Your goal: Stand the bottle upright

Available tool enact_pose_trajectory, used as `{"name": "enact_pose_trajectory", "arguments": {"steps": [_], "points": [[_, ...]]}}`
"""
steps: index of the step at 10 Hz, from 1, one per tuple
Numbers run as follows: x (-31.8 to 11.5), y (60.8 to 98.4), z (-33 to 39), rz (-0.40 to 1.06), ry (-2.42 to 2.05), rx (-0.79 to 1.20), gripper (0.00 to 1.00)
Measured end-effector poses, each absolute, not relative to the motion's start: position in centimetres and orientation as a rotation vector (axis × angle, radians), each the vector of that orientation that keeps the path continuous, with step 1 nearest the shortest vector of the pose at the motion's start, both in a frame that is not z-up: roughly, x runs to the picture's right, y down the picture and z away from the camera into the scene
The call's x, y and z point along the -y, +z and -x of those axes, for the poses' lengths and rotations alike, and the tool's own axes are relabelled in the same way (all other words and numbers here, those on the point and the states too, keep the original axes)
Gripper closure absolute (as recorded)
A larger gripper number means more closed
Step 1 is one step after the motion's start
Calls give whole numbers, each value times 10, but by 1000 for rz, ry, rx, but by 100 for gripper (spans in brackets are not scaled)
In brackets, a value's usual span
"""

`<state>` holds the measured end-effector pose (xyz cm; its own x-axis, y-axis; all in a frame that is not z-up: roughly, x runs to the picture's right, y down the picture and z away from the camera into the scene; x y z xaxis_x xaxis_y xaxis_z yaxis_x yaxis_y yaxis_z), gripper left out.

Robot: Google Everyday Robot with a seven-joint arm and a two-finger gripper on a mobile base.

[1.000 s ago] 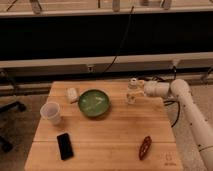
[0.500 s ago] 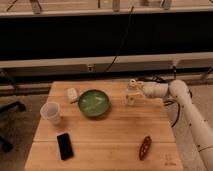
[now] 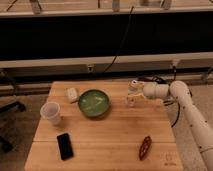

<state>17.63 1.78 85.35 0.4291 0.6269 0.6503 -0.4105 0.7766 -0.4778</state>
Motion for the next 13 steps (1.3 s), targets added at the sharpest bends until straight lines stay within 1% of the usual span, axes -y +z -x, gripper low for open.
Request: {"name": "enact_pose_trajectory", "arguments": {"steps": [8, 13], "points": [[-47, 846, -198, 294, 674, 879, 20], [-61, 858, -228, 287, 736, 817, 20]]}}
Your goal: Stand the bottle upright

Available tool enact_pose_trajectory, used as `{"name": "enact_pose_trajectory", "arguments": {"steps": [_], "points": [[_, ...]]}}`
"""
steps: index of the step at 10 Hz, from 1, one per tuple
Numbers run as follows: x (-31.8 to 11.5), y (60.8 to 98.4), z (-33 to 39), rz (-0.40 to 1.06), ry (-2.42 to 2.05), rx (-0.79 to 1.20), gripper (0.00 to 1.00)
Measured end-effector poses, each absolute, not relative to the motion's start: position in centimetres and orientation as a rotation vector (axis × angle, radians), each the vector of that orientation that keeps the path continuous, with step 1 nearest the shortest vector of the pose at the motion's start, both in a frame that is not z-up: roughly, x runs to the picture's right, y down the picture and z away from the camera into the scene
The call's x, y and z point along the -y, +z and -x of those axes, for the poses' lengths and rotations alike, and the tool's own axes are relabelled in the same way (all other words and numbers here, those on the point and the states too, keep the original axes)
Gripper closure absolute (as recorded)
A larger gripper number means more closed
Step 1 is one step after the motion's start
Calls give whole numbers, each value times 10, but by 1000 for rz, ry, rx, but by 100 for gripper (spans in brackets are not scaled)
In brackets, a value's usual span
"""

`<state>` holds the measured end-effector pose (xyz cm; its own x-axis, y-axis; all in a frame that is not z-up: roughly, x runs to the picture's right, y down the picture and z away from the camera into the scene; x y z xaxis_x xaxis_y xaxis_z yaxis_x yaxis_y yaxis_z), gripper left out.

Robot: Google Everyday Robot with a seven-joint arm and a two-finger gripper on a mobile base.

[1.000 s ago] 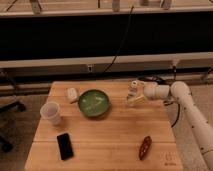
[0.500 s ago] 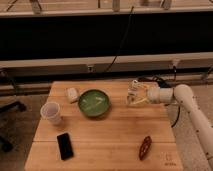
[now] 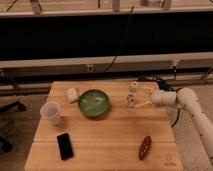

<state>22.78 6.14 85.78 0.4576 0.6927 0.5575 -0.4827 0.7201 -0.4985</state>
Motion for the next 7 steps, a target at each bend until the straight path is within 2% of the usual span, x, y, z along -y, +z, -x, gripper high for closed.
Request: {"name": "enact_pose_trajectory", "arguments": {"steps": [7], "points": [[-65, 865, -276, 235, 794, 779, 20]]}}
